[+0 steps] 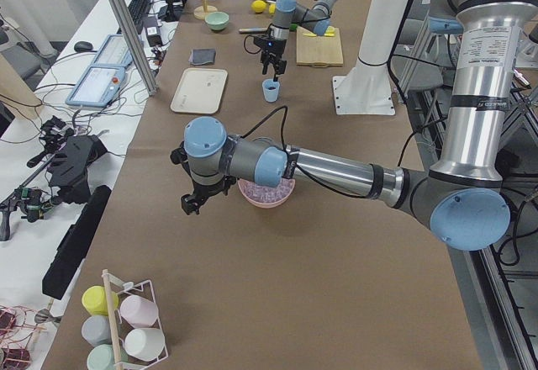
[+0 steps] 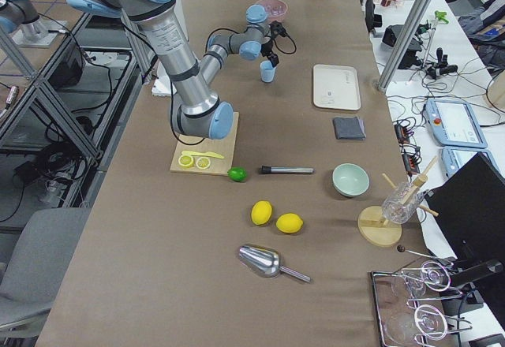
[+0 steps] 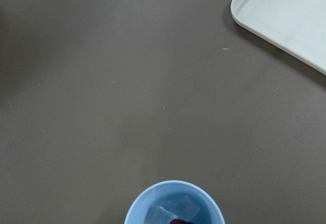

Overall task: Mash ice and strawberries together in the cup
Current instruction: 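Move the right gripper to the steel muddler near the green bowl, then lower the right gripper and grasp the muddler's upper end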

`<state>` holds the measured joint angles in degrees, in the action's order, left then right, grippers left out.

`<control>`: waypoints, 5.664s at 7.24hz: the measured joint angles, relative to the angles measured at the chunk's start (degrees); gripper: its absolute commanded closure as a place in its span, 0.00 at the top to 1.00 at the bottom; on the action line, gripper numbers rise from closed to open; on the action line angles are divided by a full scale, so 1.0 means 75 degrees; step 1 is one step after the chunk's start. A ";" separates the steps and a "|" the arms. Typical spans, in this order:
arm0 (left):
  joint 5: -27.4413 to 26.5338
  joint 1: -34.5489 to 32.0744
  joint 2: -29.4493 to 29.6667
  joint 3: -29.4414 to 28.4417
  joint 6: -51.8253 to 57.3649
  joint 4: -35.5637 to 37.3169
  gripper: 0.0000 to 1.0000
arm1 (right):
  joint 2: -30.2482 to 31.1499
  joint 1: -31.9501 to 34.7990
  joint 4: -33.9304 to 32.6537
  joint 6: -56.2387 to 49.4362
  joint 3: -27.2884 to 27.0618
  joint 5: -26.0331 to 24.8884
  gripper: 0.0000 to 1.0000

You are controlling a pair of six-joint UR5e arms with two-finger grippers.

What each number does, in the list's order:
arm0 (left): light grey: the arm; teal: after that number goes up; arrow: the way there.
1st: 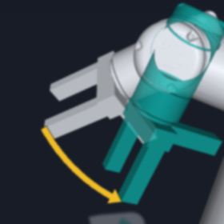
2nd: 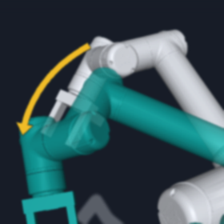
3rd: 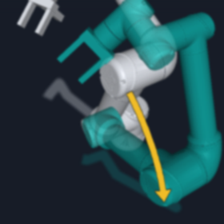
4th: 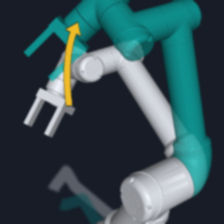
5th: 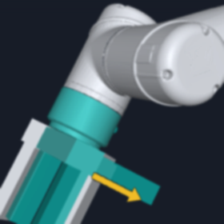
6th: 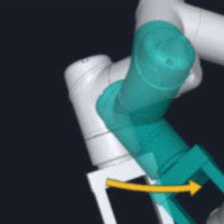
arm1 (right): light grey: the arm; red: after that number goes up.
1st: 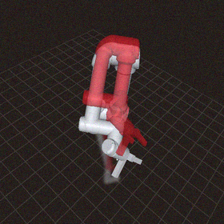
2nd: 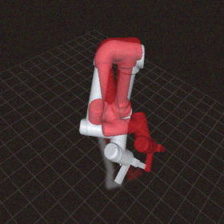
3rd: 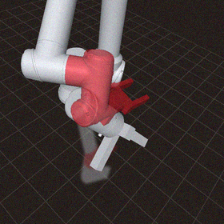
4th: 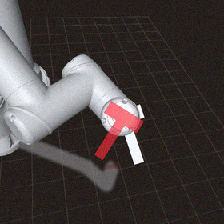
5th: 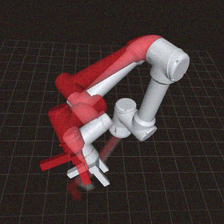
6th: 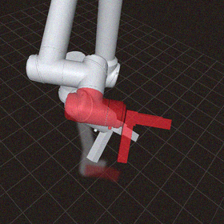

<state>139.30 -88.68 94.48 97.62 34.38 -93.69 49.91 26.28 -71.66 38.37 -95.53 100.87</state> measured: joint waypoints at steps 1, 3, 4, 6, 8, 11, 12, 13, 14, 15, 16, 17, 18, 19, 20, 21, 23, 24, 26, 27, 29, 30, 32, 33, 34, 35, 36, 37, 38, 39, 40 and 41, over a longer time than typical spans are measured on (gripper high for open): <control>0.0000 0.0000 0.0015 0.0004 -0.0007 0.0000 0.97 | 0.0109 0.0208 -0.0011 -0.0008 -0.0157 0.0082 1.00; 0.0000 0.0000 0.0054 0.0013 -0.0016 0.0000 0.97 | 0.0412 0.1070 -0.0063 -0.0020 -0.0472 0.0917 1.00; -0.0003 0.0000 0.0117 0.0015 -0.0022 0.0002 0.97 | 0.0638 0.1599 -0.0082 -0.0023 -0.0588 0.1351 1.00; -0.0007 0.0008 0.0319 0.0040 -0.0023 0.0008 0.97 | 0.1274 0.2450 -0.0159 -0.0010 -0.0711 0.1765 1.00; -0.0001 0.0011 0.0382 0.0086 -0.0011 -0.0028 0.97 | 0.1816 0.3489 -0.0744 -0.0025 -0.0801 0.2425 1.00; 0.0000 0.0012 0.0421 0.0150 -0.0014 -0.0200 0.97 | 0.2548 0.4160 -0.1635 0.0032 -0.0973 0.2639 1.00; 0.0000 0.0012 0.0431 0.0170 -0.0014 -0.0264 0.97 | 0.2784 0.4232 -0.1780 0.0013 -0.0940 0.2608 1.00; -0.0002 0.0011 0.0408 0.0179 -0.0014 -0.0398 0.97 | 0.2974 0.4279 -0.1829 -0.0008 -0.0836 0.2594 1.00; -0.0010 0.0009 0.0357 0.0174 -0.0020 -0.0592 0.97 | 0.3084 0.4307 -0.1823 -0.0025 -0.0613 0.2592 1.00; -0.0017 0.0009 0.0331 0.0174 -0.0027 -0.0732 0.97 | 0.3128 0.4317 -0.1797 -0.0063 -0.0300 0.2587 1.00; -0.0021 0.0009 0.0325 0.0193 -0.0027 -0.0803 0.97 | 0.3120 0.4320 -0.1781 -0.0200 0.0029 0.2552 1.00; -0.0041 0.0011 0.0325 0.0209 -0.0024 -0.0905 0.97 | 0.3091 0.4321 -0.1780 -0.0370 0.0312 0.2505 1.00; -0.0073 0.0012 0.0333 0.0203 -0.0019 -0.1059 0.97 | 0.3059 0.4318 -0.1760 -0.0449 0.0586 0.2500 1.00; -0.0095 0.0012 0.0353 0.0206 -0.0016 -0.1180 0.97 | 0.3021 0.4315 -0.1684 -0.0465 0.0860 0.2525 1.00; -0.0108 0.0015 0.0381 0.0215 -0.0015 -0.1234 0.97 | 0.2996 0.4313 -0.1572 -0.0462 0.1123 0.2561 1.00; -0.0141 0.0017 0.0398 0.0221 -0.0011 -0.1275 0.97 | 0.2981 0.4313 -0.1424 -0.0463 0.1381 0.2615 1.00; -0.0319 0.0015 0.0403 0.0241 -0.0011 -0.1516 0.97 | 0.2955 0.4312 -0.1170 -0.0456 0.1675 0.2895 1.00; -0.0366 0.0023 0.0407 0.0240 -0.0013 -0.1588 0.97 | 0.2926 0.4314 -0.1123 -0.0439 0.1714 0.3107 1.00; -0.0394 0.0040 0.0409 0.0239 -0.0014 -0.1630 0.97 | 0.2878 0.4322 -0.1097 -0.0411 0.1787 0.3322 1.00; -0.0399 0.0044 0.0410 0.0233 -0.0014 -0.1630 0.97 | 0.2865 0.4321 -0.1094 -0.0410 0.1849 0.3348 1.00; -0.0462 0.0051 0.0413 0.0234 -0.0014 -0.1637 0.97 | 0.2739 0.4315 -0.1094 -0.0414 0.2079 0.3355 0.94; -0.0516 0.0055 0.0422 0.0234 -0.0014 -0.1640 0.97 | 0.2671 0.4313 -0.1089 -0.0410 0.2192 0.3355 0.87; -0.0560 0.0070 0.0446 0.0216 -0.0017 -0.1641 0.97 | 0.2623 0.4300 -0.1083 -0.0414 0.2312 0.3355 0.67; -0.0581 0.0076 0.0468 0.0202 -0.0022 -0.1641 0.97 | 0.2622 0.4295 -0.1081 -0.0414 0.2346 0.3355 0.64; -0.0655 0.0084 0.0498 0.0195 -0.0024 -0.1641 0.97 | 0.2621 0.4292 -0.1082 -0.0407 0.2364 0.3355 0.65; -0.0760 0.0089 0.0525 0.0196 -0.0025 -0.1641 0.97 | 0.2618 0.4286 -0.1084 -0.0396 0.2377 0.3355 0.61; -0.0813 0.0100 0.0544 0.0194 -0.0026 -0.1644 0.97 | 0.2616 0.4281 -0.1085 -0.0382 0.2381 0.3355 0.34; -0.0833 0.0109 0.0554 0.0188 -0.0026 -0.1646 0.97 | 0.2615 0.4275 -0.1085 -0.0366 0.2386 0.3355 0.10; -0.0840 0.0113 0.0572 0.0180 -0.0026 -0.1644 0.97 | 0.2615 0.4265 -0.1085 -0.0348 0.2388 0.3355 0.02; -0.0842 0.0116 0.0596 0.0174 -0.0026 -0.1642 0.97 | 0.2613 0.4259 -0.1085 -0.0328 0.2388 0.3354 0.00; -0.0843 0.0117 0.0623 0.0173 -0.0024 -0.1642 0.97 | 0.2613 0.4248 -0.1085 -0.0309 0.2387 0.3352 0.00; -0.0846 0.0117 0.0659 0.0170 -0.0019 -0.1638 0.97 | 0.2614 0.4226 -0.1084 -0.0300 0.2371 0.3355 0.00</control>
<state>132.96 -87.81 99.43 98.89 34.24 -105.98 69.52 57.98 -79.79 36.13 -77.75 126.03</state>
